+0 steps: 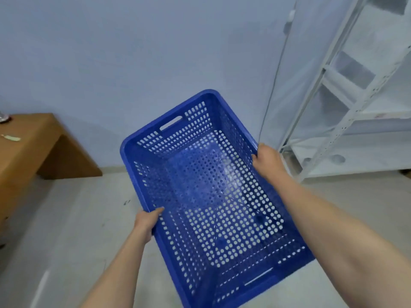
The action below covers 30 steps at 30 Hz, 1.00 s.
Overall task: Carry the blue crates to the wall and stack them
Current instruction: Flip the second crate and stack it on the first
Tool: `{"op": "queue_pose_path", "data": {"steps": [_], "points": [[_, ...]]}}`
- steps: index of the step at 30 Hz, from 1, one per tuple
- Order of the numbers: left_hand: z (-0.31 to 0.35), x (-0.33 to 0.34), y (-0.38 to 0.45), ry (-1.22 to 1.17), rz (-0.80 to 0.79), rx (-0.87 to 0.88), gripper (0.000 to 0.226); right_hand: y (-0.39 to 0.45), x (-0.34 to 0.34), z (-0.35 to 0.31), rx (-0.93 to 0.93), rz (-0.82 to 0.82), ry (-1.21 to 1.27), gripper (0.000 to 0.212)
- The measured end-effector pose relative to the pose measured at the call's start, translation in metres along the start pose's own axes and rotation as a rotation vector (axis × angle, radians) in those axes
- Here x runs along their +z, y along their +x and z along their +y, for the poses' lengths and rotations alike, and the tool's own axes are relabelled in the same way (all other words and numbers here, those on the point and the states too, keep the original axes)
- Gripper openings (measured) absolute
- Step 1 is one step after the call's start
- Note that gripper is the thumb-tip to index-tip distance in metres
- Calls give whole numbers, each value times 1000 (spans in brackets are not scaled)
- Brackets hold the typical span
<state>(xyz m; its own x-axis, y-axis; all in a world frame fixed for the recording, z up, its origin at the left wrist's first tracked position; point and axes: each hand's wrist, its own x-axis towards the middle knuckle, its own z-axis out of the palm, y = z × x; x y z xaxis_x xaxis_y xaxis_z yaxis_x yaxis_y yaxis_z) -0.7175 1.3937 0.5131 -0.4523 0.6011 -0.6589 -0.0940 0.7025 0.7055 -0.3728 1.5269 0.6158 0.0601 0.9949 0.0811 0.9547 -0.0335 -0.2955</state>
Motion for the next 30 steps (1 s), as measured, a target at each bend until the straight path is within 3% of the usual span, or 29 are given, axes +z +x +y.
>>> {"op": "queue_pose_path", "data": {"steps": [3,10,15,26,30], "points": [[6,15,46,-61,-112,-143,25,76,30,-31,-114,-30,-74,14],[20,69,128,-202,-152,-402,33,235,99,-84,-329,-127,-226,14],[45,114,179,-329,-186,-502,24,332,170,-120,-336,-136,-304,20],[81,207,268,-576,-54,-636,11,470,290,-165,-359,-346,-303,39],[84,233,293,-686,-16,-720,22,492,331,-181,-414,-367,-285,38]]}}
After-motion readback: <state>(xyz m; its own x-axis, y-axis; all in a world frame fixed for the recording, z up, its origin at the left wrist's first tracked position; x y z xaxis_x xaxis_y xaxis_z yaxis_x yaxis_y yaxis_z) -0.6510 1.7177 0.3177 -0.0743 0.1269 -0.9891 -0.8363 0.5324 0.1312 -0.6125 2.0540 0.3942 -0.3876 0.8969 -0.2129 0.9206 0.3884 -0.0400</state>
